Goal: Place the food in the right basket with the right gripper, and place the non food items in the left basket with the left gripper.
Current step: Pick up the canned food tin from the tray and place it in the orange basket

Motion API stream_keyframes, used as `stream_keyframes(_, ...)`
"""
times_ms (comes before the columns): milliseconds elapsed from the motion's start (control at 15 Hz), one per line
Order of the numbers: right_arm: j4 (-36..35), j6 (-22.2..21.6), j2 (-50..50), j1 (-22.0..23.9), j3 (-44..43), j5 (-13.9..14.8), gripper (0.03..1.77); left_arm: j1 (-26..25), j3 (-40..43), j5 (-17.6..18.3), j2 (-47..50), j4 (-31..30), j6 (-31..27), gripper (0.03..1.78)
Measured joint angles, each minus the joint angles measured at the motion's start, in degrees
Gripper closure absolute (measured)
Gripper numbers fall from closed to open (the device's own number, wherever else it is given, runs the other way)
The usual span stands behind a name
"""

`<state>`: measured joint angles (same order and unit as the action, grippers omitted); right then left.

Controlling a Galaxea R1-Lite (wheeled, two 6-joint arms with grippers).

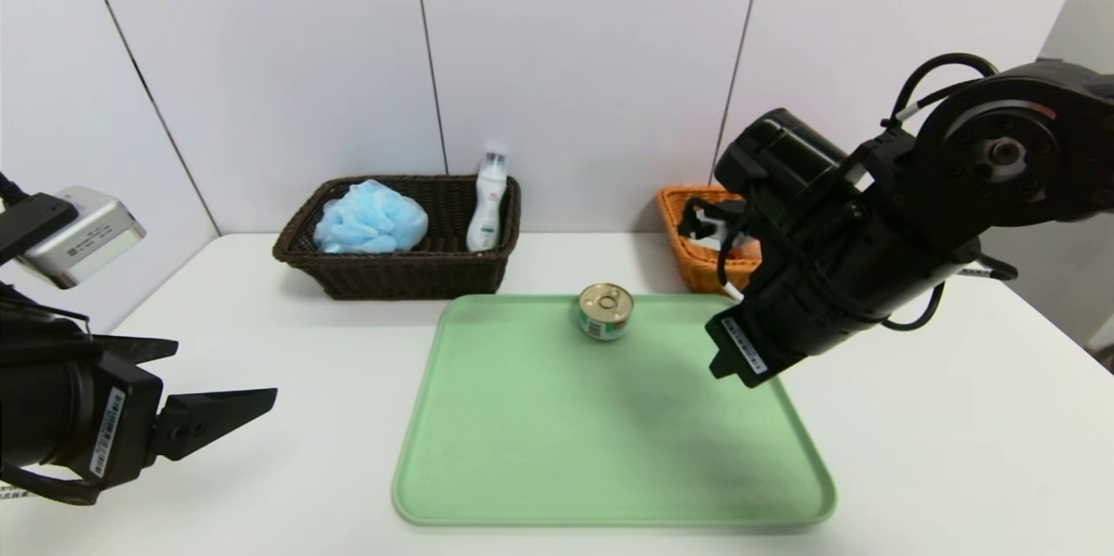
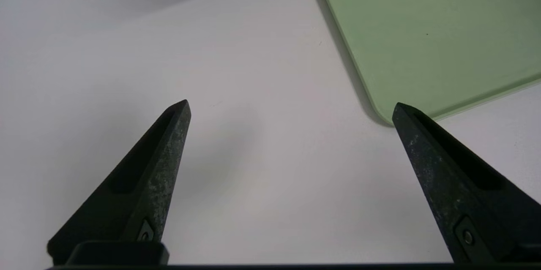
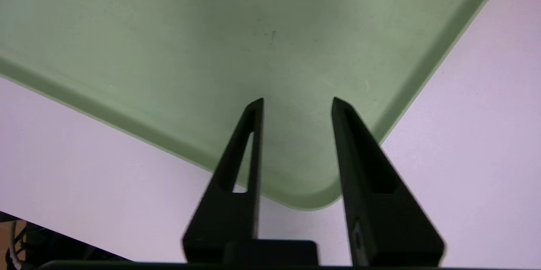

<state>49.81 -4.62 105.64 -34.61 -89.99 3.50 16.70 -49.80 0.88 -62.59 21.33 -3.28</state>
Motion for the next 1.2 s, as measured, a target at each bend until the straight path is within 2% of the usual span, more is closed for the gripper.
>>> stream_keyframes(267, -0.26, -0.12, -0.05, -0.26, 0.24, -0.23, 0.73, -0.02, 0.09, 0.0, 0.0, -0.01, 0.06, 0.12)
stream_keyframes(467, -5.22, -0.39, 0.22, -1.08, 1.73, -0.02, 0.53, 0.0, 0.09, 0.02, 0.0, 0.0, -0.02, 0.12)
stream_keyframes(667, -17.04, -1.0, 0.48, -2.38, 7.94, 1.1, 0.38, -0.02, 0.11, 0.06, 0.0, 0.02, -0.1, 0.12)
stream_keyframes(933, -38.44, -2.88, 2.43, -4.11, 17.99, 7.41, 0.27, 0.0, 0.07, 0.09, -0.32, 0.0, -0.4, 0.12)
stream_keyframes(1067, -49.88, -3.06, 4.0, -4.96, 22.21, 8.98, 0.23, -0.02, 0.09, 0.09, -0.74, 0.05, -0.38, 0.12)
stream_keyframes(1200, -58.3, -3.1, 5.94, -5.83, 24.39, 12.01, 0.2, 0.02, 0.16, 0.09, -1.38, 0.07, -0.4, 0.12)
